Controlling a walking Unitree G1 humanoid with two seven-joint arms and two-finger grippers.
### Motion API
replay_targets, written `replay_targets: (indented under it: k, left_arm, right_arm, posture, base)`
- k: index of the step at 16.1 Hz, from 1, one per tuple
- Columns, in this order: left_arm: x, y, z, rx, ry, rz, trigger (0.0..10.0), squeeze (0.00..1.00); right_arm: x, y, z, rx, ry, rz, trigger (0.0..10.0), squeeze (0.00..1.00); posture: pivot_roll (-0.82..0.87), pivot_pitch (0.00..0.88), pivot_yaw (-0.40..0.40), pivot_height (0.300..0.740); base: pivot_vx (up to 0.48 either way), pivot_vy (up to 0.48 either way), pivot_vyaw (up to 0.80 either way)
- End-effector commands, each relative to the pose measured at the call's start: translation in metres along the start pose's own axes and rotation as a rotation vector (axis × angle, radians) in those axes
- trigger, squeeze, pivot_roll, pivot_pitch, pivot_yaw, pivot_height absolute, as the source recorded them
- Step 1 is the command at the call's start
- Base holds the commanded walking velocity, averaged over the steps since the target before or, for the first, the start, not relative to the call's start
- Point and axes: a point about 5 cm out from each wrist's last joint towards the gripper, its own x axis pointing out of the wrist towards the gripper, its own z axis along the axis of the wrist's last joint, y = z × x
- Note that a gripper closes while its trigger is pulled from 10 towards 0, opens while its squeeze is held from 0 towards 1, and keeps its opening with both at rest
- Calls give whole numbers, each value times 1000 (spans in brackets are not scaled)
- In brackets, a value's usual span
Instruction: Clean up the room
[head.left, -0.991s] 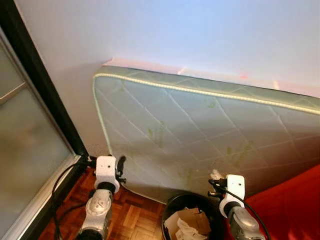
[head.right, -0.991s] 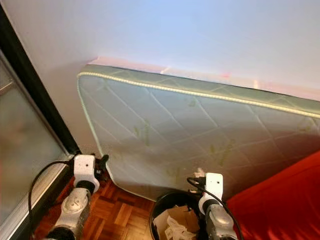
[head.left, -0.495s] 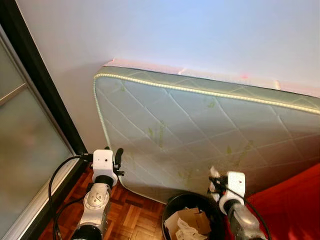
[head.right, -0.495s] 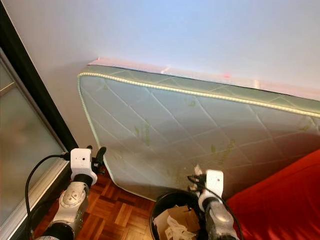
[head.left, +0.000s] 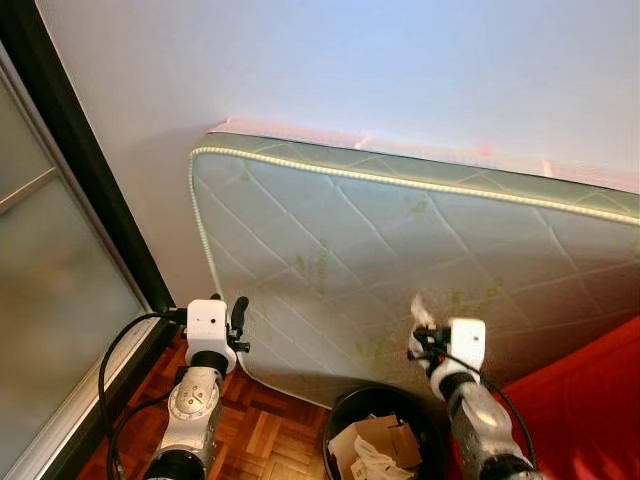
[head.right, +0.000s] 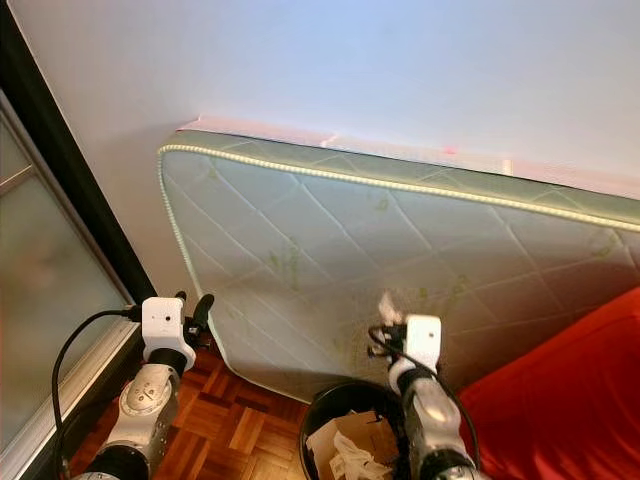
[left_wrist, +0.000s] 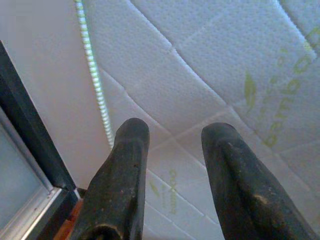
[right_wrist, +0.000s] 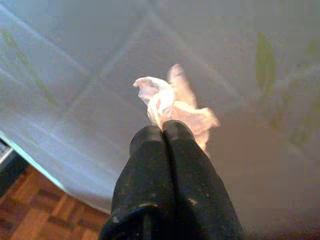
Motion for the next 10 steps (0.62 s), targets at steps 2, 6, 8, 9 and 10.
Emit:
replay_targets:
  k: [2,6,8,9,10]
  left_arm:
    - [-1,-3,-5,-4,30,-12,10000,0]
    - [-2,-4,-9,-7,47,-20,10000,0]
    - [-3,-4,-10,-7,52,-21,10000,0]
    - [-3,-4,-11,-9,57,-20,10000,0]
    - [-3,-4,-11,-9,57,-20,10000,0]
  right_arm:
    - [2,0,5,-12,-19,5,10000,0]
    - [1,2,3,-9,-23,7,10000,0]
    - [1,3,2,-9,-17,9,10000,0]
    - [1,4,0,-12,11,7,10000,0]
    - [1,4,0,-12,11,7,10000,0]
  posture:
    - [32,0,-19,705]
    - [36,0,-20,700]
    - [36,0,-20,700]
    - [39,0,-20,700]
    - [39,0,-20,700]
  base:
    - [0,0,0]
    - [0,0,0]
    - [0,0,0]
    - [0,0,0]
    - [0,0,0]
